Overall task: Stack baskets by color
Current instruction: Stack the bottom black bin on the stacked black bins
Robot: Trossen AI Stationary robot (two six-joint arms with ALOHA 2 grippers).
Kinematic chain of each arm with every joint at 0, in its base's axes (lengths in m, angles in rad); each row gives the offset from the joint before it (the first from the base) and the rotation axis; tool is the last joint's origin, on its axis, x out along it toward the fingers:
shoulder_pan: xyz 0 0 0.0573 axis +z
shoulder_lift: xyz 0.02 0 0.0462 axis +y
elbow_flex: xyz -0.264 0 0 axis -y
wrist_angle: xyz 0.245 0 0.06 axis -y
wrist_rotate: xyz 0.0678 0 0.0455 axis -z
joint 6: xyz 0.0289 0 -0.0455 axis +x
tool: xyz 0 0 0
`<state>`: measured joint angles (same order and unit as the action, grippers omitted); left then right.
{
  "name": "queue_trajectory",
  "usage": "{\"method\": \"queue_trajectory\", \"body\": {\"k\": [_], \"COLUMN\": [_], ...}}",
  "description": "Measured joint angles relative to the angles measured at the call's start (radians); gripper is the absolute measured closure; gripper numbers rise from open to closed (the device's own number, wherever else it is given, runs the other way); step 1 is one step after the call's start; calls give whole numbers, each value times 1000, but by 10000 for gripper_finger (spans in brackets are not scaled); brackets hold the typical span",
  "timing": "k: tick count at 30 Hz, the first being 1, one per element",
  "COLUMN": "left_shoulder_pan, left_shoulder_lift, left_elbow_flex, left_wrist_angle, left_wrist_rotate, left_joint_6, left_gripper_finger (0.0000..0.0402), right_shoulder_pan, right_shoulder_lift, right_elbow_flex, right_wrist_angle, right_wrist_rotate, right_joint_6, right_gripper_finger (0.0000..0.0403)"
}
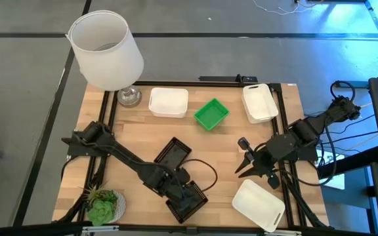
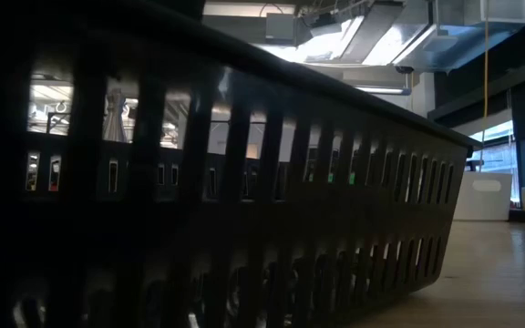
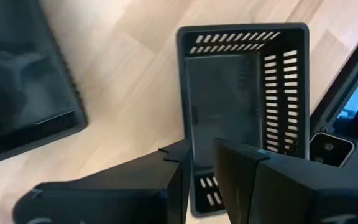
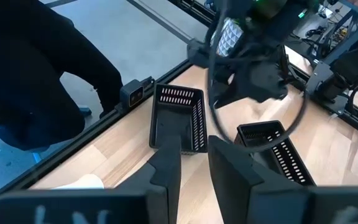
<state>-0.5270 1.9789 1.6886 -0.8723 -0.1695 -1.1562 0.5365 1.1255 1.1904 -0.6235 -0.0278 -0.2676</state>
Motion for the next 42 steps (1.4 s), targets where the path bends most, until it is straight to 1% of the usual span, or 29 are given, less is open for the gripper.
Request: {"method": "queue_trajectory", "body": {"k": [3, 8, 14, 18, 31, 40, 42], "left_shoulder_pan": [0, 0, 0, -6, -8, -8, -8], "left_shoulder_lift": [32, 63, 65, 65, 65, 65, 81], "left_elbow_flex": [0, -1, -1, -1, -1, -1, 0], "left_wrist_angle": [2, 15, 16, 22, 24, 67, 78], "left_wrist_rotate": [-8, -53, -63, -104, -111, -128, -130], "left_joint_6": [41, 67, 68, 70, 69, 92, 93], "left_gripper_finger": [345, 345, 345, 345, 345, 345, 345], "right_shoulder_pan": [0, 0, 0, 0, 0, 0, 0], "right_shoulder_lift": [0, 0, 0, 0, 0, 0, 0], "right_elbow_flex": [0, 0, 0, 0, 0, 0, 0], "right_wrist_angle": [0, -1, -2, -2, -3, -3, -3], "right_wrist_rotate": [0, 0, 0, 0, 0, 0, 0], "right_joint_6": [-2, -6, -6, -6, -6, -6, -6], "right_gripper_finger": [321, 321, 321, 321, 321, 321, 321]}}
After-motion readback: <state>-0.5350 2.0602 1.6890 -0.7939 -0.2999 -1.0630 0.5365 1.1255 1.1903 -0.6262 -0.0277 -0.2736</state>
